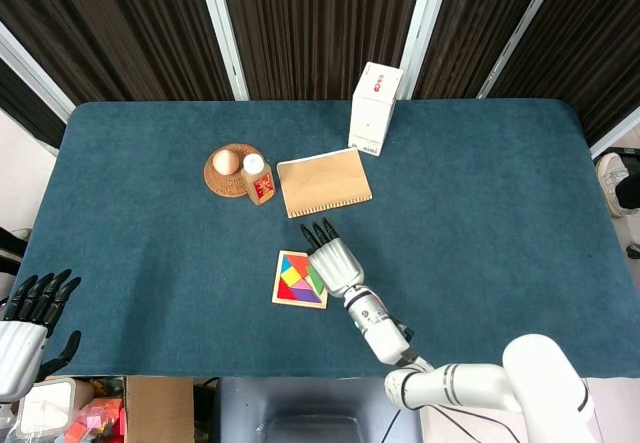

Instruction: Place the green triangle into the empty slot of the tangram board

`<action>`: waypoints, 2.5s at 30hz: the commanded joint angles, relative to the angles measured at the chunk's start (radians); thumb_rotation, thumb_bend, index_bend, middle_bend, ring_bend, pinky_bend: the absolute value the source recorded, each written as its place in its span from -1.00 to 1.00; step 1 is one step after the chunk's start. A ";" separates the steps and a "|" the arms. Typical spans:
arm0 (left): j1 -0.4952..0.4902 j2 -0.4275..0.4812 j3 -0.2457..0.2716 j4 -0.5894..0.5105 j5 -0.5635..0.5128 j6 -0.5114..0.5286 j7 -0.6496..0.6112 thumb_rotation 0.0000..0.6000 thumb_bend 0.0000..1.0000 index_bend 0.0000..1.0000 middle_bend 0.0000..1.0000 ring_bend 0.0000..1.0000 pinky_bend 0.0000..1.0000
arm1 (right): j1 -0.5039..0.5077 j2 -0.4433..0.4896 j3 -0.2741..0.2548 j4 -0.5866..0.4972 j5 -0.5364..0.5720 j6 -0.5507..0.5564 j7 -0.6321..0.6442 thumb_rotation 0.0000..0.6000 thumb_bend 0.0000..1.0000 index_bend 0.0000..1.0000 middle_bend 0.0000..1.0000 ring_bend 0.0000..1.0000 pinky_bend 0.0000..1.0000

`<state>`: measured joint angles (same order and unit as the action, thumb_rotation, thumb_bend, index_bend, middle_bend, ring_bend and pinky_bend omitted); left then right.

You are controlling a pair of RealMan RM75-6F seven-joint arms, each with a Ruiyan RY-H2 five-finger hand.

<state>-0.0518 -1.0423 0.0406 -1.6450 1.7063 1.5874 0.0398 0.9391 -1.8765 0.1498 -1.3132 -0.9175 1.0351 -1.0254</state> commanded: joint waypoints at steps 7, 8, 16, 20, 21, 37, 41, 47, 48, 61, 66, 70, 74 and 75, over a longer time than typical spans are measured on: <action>-0.001 0.022 0.027 -0.003 0.050 0.005 -0.055 1.00 -0.07 -1.00 -0.96 -0.97 -0.93 | 0.007 -0.015 -0.003 0.003 0.024 0.003 -0.038 1.00 -0.13 0.48 -0.79 -1.00 -1.00; -0.001 0.024 0.029 -0.002 0.054 0.007 -0.058 1.00 -0.07 -1.00 -0.96 -0.97 -0.93 | 0.007 -0.015 -0.004 0.002 0.026 0.005 -0.044 1.00 -0.13 0.48 -0.79 -1.00 -1.00; 0.006 0.021 0.018 0.003 0.042 0.023 -0.055 1.00 -0.07 -1.00 -0.96 -0.97 -0.93 | 0.007 -0.018 -0.002 -0.014 0.050 0.017 -0.069 1.00 -0.13 0.46 -0.79 -1.00 -1.00; 0.005 0.019 0.019 0.006 0.046 0.023 -0.058 1.00 -0.07 -1.00 -0.96 -0.97 -0.93 | 0.010 -0.023 -0.001 -0.014 0.057 0.019 -0.076 1.00 -0.13 0.45 -0.79 -1.00 -1.00; 0.004 0.020 0.019 0.006 0.046 0.022 -0.059 1.00 -0.07 -1.00 -0.96 -0.97 -0.93 | 0.011 -0.024 -0.001 -0.015 0.059 0.019 -0.078 1.00 -0.13 0.45 -0.79 -1.00 -1.00; 0.004 0.017 0.012 0.005 0.032 0.020 -0.056 1.00 -0.07 -1.00 -0.96 -0.97 -0.93 | 0.021 -0.032 -0.008 -0.038 0.093 0.030 -0.125 1.00 -0.13 0.31 -0.79 -1.00 -1.00; 0.003 0.017 0.010 0.002 0.027 0.015 -0.054 1.00 -0.07 -1.00 -0.96 -0.97 -0.93 | 0.023 -0.034 -0.009 -0.038 0.093 0.031 -0.123 1.00 -0.13 0.28 -0.79 -1.00 -1.00; 0.002 0.015 0.006 0.002 0.016 0.009 -0.047 1.00 -0.07 -1.00 -0.96 -0.97 -0.93 | 0.024 -0.037 -0.005 -0.040 0.106 0.037 -0.128 1.00 -0.13 0.01 -0.81 -1.00 -1.00; 0.001 0.014 0.006 0.002 0.015 0.008 -0.046 1.00 -0.08 -1.00 -0.96 -0.97 -0.93 | 0.025 -0.037 -0.004 -0.041 0.108 0.037 -0.128 1.00 -0.13 -0.04 -0.83 -1.00 -1.00; 0.004 0.014 0.004 0.007 0.021 0.020 -0.051 1.00 -0.07 -1.00 -1.00 -0.97 -0.93 | 0.025 -0.008 -0.011 -0.081 0.114 0.049 -0.135 1.00 -0.13 -0.22 -0.88 -1.00 -1.00; 0.004 0.013 0.004 0.005 0.020 0.018 -0.049 1.00 -0.07 -1.00 -1.00 -0.97 -0.93 | 0.015 0.038 -0.025 -0.126 0.140 0.055 -0.157 1.00 -0.13 -0.27 -0.92 -1.00 -1.00; 0.004 0.013 0.004 0.003 0.019 0.016 -0.046 1.00 -0.08 -1.00 -1.00 -0.97 -0.93 | 0.013 0.058 -0.041 -0.141 0.157 0.051 -0.169 1.00 -0.13 -0.28 -0.93 -1.00 -1.00; 0.002 0.012 0.004 0.003 0.015 0.011 -0.045 1.00 -0.08 -1.00 -1.00 -0.97 -0.93 | 0.017 0.058 -0.044 -0.139 0.172 0.043 -0.168 1.00 -0.13 -0.28 -0.93 -1.00 -1.00; 0.002 0.013 0.003 0.002 0.015 0.010 -0.045 1.00 -0.08 -1.00 -1.00 -0.97 -0.93 | 0.018 0.057 -0.043 -0.139 0.173 0.041 -0.164 1.00 -0.13 -0.28 -0.93 -1.00 -1.00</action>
<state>-0.0497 -1.0291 0.0442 -1.6434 1.7211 1.5973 -0.0051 0.9568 -1.8194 0.1068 -1.4524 -0.7460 1.0773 -1.1905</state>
